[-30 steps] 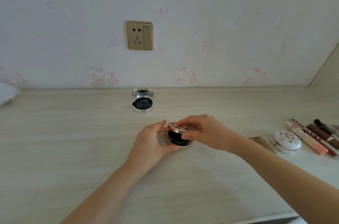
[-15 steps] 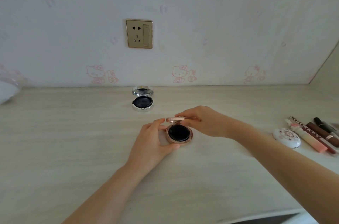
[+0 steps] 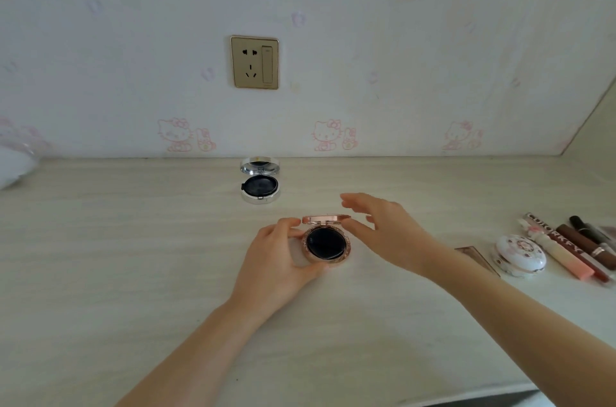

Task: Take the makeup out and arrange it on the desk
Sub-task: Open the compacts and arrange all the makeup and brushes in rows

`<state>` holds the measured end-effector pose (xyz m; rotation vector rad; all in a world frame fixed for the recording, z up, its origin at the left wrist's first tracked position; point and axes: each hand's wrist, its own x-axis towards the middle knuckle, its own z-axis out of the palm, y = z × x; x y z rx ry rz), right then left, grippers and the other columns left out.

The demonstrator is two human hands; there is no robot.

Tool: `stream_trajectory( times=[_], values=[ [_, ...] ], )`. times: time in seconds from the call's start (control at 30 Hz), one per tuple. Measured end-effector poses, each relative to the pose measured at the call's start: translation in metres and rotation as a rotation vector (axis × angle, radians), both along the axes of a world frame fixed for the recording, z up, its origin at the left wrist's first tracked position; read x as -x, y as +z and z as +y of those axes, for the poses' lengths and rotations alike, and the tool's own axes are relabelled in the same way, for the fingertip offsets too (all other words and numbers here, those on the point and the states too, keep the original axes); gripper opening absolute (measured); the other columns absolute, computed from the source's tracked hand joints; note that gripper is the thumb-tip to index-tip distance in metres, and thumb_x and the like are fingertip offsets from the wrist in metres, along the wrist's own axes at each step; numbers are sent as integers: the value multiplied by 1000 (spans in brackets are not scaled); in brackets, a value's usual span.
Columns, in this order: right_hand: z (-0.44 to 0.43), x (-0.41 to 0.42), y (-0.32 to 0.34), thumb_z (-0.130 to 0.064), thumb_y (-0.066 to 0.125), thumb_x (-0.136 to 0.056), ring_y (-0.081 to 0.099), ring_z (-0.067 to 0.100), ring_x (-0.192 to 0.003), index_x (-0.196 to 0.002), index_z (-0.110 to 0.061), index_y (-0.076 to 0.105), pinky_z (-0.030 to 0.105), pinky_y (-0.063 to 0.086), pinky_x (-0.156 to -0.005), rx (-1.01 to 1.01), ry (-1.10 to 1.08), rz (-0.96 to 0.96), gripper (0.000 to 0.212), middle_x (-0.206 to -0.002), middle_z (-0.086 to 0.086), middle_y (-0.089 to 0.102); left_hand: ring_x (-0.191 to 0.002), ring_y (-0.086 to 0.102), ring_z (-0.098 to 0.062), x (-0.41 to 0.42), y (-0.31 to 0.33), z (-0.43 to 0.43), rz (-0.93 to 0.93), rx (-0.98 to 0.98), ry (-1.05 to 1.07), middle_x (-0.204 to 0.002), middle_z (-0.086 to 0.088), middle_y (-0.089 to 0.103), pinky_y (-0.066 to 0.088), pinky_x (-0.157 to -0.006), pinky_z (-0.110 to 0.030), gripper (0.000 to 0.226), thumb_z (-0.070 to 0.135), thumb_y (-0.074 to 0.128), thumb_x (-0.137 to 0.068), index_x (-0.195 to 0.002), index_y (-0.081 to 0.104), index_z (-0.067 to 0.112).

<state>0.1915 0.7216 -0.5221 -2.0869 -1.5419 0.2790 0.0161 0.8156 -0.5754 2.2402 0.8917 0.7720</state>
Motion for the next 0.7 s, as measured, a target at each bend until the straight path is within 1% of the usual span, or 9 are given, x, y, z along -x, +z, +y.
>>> stream_trajectory(
  times=[0.13,0.2,0.27,0.33,0.4,0.47,0.53,0.63,0.7],
  values=[
    [-21,8,-21,-34,50,-96,43,11,-130,-140,-19,42,20,31,-103,-14,-137,-21,47,-138,-6,51,-111,45,0,2,1,-3,-4,20,24,-107,20,57,31,-81,-13,65,53,80,-58,-110,50,27],
    [-27,15,-29,-33,49,-96,43,13,-130,-140,-18,43,19,31,-103,1,-124,-75,46,-139,-4,50,-106,48,-1,3,2,-4,-3,-20,29,-102,18,56,35,-82,-15,60,58,78,-58,-103,54,26],
    [-30,21,-36,-34,49,-96,46,16,-126,-136,-18,46,21,33,-100,-26,-77,-123,42,-134,-3,54,-107,46,2,4,2,-5,3,-77,20,-98,21,53,34,-82,-13,57,63,73,-59,-101,61,27],
    [-29,25,-41,-35,48,-97,47,18,-123,-132,-20,50,24,35,-100,-60,-16,-147,38,-128,-4,56,-115,40,5,3,1,-5,24,-134,-11,-99,25,54,30,-84,-10,53,62,72,-65,-106,65,30],
    [-26,29,-45,-33,49,-97,48,19,-122,-130,-18,52,24,33,-104,-93,14,-179,37,-127,-3,57,-125,37,1,2,-2,-4,59,-196,-54,-112,24,61,30,-92,-10,49,58,68,-74,-116,63,33],
    [-22,30,-47,-29,53,-95,54,23,-117,-127,-13,57,26,36,-103,-143,10,-241,35,-123,1,61,-131,35,-5,-1,-4,-2,107,-254,-76,-126,21,58,27,-102,-12,48,51,65,-81,-125,60,32],
    [-18,30,-47,-26,55,-94,57,25,-114,-125,-10,59,27,38,-100,-165,1,-280,35,-120,4,63,-132,35,-9,-4,-5,0,149,-302,-62,-130,18,56,27,-106,-17,47,47,63,-85,-128,58,28],
    [-9,27,-42,-29,49,-97,50,21,-119,-130,-13,54,25,37,-100,-130,10,-270,37,-126,1,59,-132,40,-15,-10,-3,5,191,-392,-46,-130,14,58,31,-107,-24,44,47,59,-88,-127,60,25],
    [0,21,-41,-31,46,-98,46,19,-123,-133,-15,51,23,34,-101,-107,16,-268,39,-131,-1,55,-135,35,-13,-15,-1,14,241,-419,-52,-134,16,54,30,-109,-24,45,49,53,-91,-130,56,27]
  ],
)
